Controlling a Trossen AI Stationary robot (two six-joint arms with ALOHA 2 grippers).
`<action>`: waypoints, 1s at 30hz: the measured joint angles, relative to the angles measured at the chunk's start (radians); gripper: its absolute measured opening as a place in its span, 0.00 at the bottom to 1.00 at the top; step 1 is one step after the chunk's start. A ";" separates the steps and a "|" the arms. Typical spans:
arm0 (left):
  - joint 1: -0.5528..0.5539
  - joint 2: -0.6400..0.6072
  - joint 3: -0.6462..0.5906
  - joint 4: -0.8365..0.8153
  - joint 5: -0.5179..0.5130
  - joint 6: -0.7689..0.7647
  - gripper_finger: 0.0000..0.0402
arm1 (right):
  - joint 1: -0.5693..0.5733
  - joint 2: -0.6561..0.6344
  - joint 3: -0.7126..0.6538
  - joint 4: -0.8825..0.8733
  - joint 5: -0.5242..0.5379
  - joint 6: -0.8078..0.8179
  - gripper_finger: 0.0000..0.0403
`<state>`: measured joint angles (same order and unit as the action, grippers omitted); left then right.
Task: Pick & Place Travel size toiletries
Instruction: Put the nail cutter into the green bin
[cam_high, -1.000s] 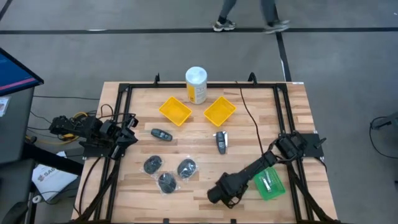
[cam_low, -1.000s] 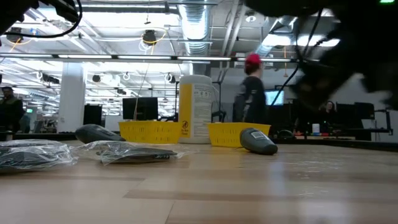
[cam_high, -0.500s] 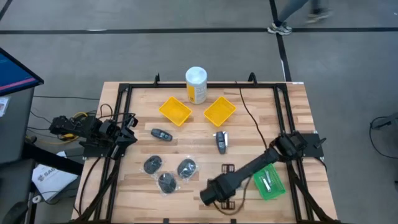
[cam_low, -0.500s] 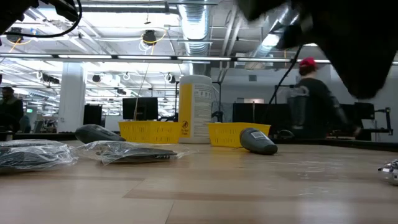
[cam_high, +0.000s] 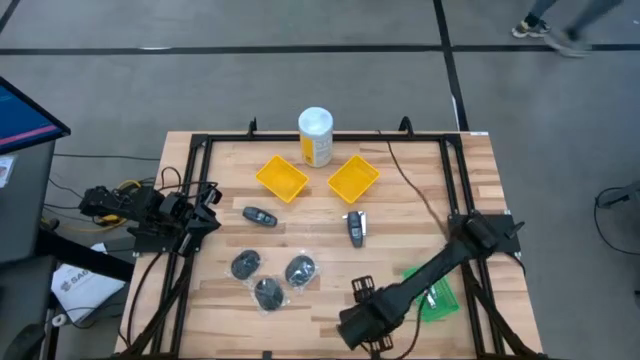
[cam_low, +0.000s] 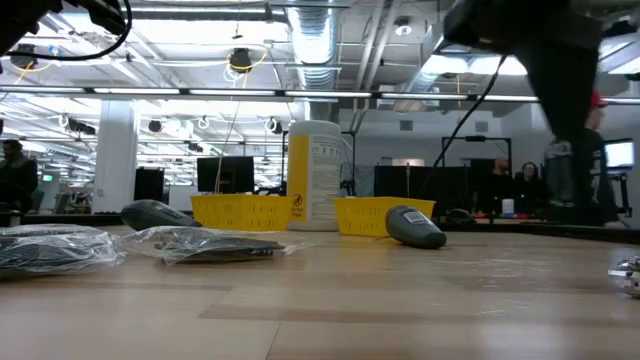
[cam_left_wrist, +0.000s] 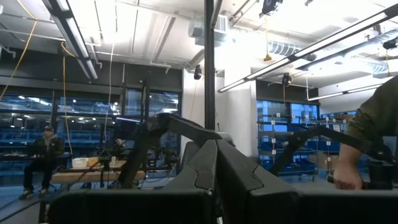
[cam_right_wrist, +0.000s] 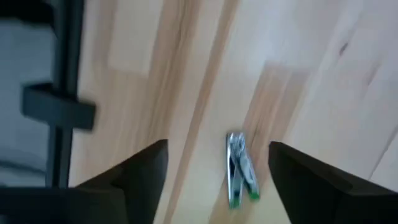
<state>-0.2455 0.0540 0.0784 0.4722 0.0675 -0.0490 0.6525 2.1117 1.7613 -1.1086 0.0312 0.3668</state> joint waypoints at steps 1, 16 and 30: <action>0.000 0.000 0.000 0.000 0.000 0.000 0.01 | 0.001 -0.036 -0.047 0.046 0.006 0.005 0.68; 0.000 0.000 0.000 0.000 0.000 0.015 0.01 | -0.018 -0.127 -0.413 0.301 -0.059 -0.056 0.68; 0.000 0.000 0.000 0.001 -0.019 0.018 0.01 | -0.045 -0.103 -0.475 0.376 -0.067 -0.078 0.46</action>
<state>-0.2455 0.0544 0.0784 0.4728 0.0489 -0.0307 0.6075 2.0085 1.2859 -0.7328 -0.0354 0.2886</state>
